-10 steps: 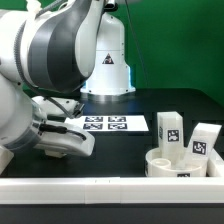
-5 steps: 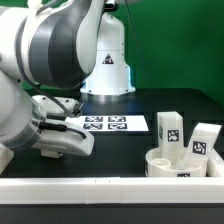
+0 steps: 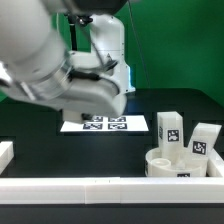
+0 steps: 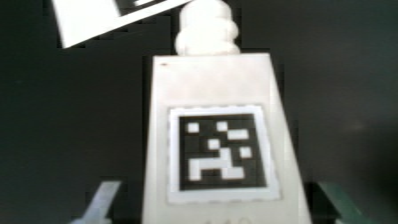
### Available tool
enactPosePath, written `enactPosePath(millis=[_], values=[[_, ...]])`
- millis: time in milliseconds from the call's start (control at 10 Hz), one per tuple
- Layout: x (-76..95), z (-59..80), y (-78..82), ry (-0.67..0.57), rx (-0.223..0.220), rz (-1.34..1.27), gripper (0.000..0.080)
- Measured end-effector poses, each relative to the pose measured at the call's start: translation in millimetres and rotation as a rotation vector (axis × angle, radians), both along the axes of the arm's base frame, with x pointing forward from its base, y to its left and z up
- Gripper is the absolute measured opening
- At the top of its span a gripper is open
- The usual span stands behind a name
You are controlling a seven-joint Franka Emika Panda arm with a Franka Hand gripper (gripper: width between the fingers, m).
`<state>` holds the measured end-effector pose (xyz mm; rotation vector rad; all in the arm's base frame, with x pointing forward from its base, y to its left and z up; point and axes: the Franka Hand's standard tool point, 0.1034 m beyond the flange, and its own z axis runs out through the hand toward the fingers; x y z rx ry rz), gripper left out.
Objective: Assemble stool
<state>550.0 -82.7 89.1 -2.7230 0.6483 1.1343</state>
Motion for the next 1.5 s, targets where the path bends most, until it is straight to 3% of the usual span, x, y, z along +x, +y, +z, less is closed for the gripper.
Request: enactPosePath(millis=[400, 600, 700, 800, 900, 1100, 1300, 1500], values=[[2.6, -6.6, -7.5, -0.027, -0.008, -0.003, 0.0337], [22.0, -5.1, -6.4, -0.205, -0.061, 0.003, 0.0337], [20.6, 1.2, 5.8, -0.298, -0.091, 0.001, 0.0337], [15.5, 3.5, 13.4, -0.314, -0.094, 0.003, 0.0337], [28.1, 4.5, 17.5, -0.393, -0.127, -0.002, 0.0337], [29.5, 2.1, 19.0, -0.528, -0.177, -0.001, 0.0337], [45.4, 3.3, 20.6, -0.706, -0.246, 0.014, 0.0337], [51.9, 14.7, 41.1, -0.814, -0.271, 0.058, 0.0337]])
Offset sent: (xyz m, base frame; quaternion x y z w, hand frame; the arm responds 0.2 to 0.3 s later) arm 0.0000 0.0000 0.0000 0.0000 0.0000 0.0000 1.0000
